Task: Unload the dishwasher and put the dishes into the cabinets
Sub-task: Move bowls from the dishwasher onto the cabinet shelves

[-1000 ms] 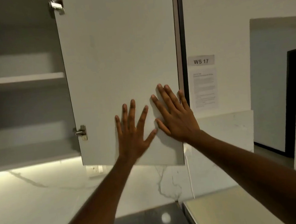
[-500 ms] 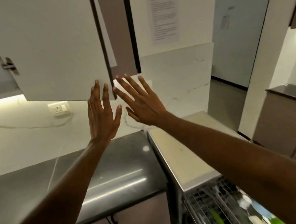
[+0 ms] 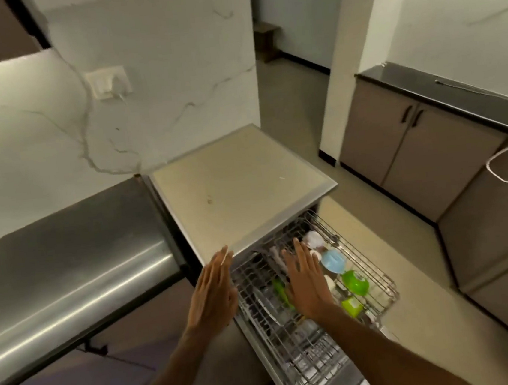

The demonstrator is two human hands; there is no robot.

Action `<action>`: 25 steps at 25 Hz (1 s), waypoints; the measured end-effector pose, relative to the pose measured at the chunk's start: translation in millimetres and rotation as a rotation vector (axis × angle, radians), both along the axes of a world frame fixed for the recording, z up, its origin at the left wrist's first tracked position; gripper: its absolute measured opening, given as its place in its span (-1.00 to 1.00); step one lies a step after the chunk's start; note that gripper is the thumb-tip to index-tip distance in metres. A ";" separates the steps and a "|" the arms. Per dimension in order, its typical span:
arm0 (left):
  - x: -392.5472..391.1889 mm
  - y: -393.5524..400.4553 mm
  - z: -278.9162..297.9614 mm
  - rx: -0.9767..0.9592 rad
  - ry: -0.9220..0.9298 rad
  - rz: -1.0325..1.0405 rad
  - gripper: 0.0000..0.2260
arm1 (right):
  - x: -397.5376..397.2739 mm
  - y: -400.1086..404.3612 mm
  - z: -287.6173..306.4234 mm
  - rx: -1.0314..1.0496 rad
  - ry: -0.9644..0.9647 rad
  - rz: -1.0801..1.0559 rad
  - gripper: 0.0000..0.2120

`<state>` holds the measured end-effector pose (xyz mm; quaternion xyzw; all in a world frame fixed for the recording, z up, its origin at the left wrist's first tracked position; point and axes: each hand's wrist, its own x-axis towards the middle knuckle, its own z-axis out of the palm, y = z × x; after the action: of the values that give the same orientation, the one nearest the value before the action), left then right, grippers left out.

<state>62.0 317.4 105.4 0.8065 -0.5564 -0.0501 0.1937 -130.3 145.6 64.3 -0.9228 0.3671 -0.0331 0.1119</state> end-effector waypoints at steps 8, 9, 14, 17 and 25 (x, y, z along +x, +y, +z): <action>-64.3 -125.9 -109.9 0.365 0.273 -0.252 -0.29 | -107.6 -32.1 -80.7 0.325 0.176 -0.450 -0.25; -72.4 -136.2 -119.8 0.394 0.284 -0.280 -0.32 | -115.2 -38.1 -85.2 0.359 0.174 -0.483 -0.28; -95.8 -183.4 -161.7 0.504 0.395 -0.288 -0.36 | -131.3 -68.1 -117.0 0.563 0.118 -0.640 -0.41; -109.7 -226.2 -197.5 0.543 0.442 -0.232 -0.39 | -137.1 -93.9 -159.9 0.674 0.075 -0.653 -0.43; -151.4 -325.0 -320.8 0.626 0.352 -0.006 -0.40 | -125.7 -149.5 -287.5 0.889 -0.025 -0.979 -0.48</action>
<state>-89.4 -7.6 -215.3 0.8040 -0.4747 -0.3568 0.0302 -256.0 -3.9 -223.3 -0.5149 0.7216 0.0638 0.4583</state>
